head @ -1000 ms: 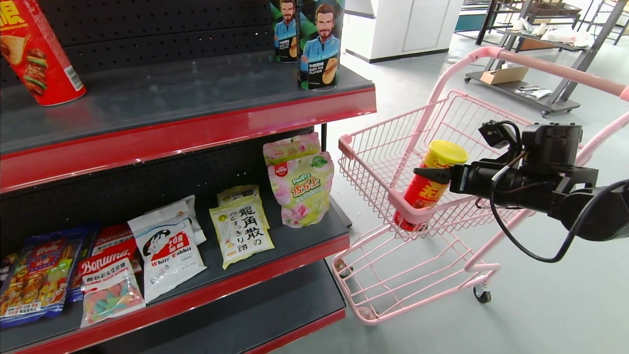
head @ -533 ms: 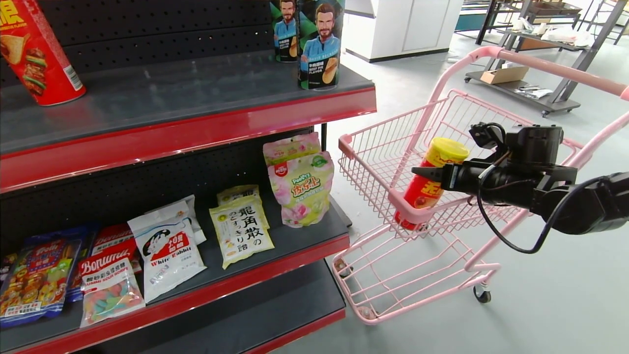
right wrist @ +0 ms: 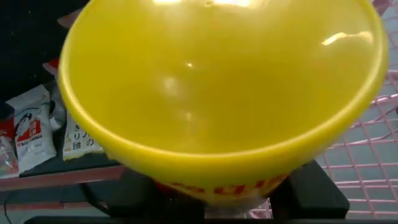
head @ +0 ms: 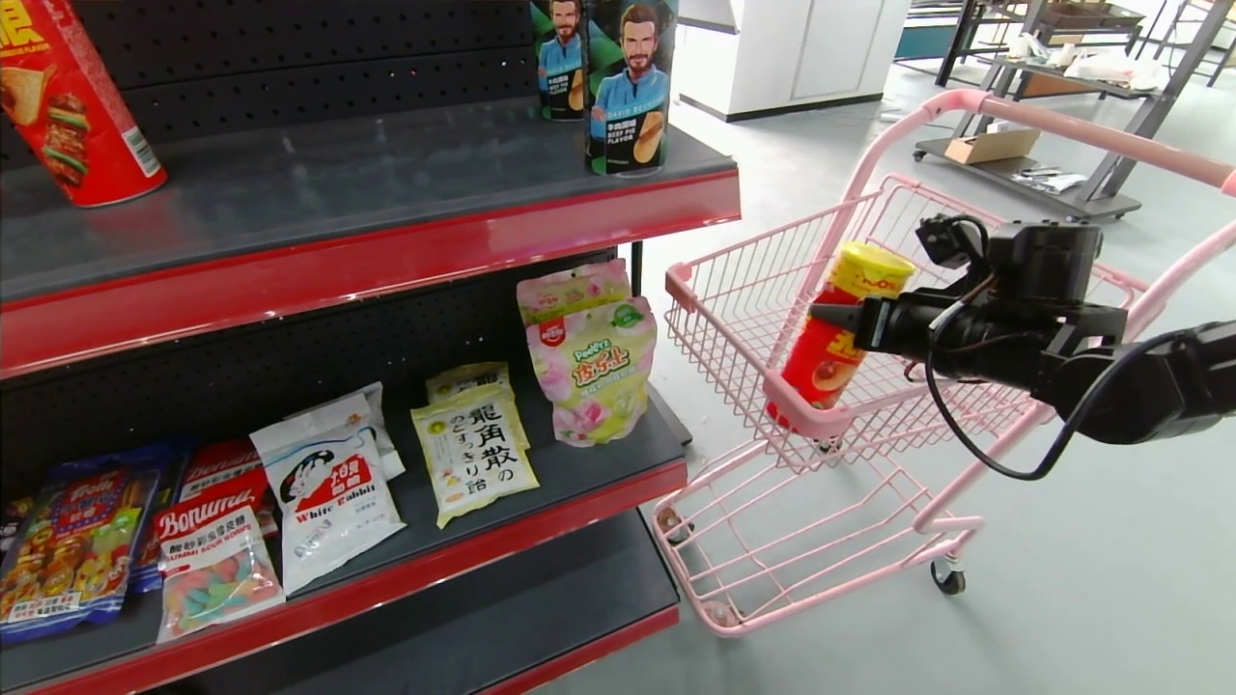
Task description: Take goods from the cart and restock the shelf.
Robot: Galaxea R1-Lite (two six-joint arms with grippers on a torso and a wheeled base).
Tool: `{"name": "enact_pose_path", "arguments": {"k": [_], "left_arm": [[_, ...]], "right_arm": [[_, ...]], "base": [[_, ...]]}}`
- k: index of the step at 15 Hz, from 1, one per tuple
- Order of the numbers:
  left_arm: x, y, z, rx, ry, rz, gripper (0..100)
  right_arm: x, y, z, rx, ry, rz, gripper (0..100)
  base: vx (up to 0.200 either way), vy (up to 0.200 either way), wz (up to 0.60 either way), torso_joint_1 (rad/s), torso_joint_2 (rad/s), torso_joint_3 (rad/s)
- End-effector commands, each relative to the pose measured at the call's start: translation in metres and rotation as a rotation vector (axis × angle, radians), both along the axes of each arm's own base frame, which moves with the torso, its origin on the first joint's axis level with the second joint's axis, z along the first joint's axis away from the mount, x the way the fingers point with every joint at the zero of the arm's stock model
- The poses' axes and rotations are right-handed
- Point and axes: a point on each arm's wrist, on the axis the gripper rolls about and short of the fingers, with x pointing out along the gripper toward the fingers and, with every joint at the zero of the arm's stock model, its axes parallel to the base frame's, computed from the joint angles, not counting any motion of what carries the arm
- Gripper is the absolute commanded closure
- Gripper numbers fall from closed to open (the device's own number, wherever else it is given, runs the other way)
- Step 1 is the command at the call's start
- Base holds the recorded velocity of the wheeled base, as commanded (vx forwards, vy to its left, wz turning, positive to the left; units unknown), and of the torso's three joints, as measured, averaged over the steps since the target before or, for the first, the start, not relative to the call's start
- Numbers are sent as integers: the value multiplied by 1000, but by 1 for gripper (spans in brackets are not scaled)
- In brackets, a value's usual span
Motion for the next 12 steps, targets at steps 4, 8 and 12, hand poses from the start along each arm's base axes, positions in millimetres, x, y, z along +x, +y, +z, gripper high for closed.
{"name": "enact_pose_path", "arguments": {"k": [4, 8, 12], "left_arm": [[0, 0, 0, -2, 1, 1, 0], [0, 0, 0, 0, 2, -9, 0], [0, 0, 0, 0, 2, -9, 0]], "right_arm": [[-110, -22, 161, -9, -267, -18, 100], [-198, -16, 146, -102, -249, 60, 100], [-244, -6, 103, -158, -219, 237, 100]], "base": [[0, 0, 0, 0, 0, 0], [0, 0, 0, 0, 0, 0], [0, 0, 0, 0, 0, 0]]}}
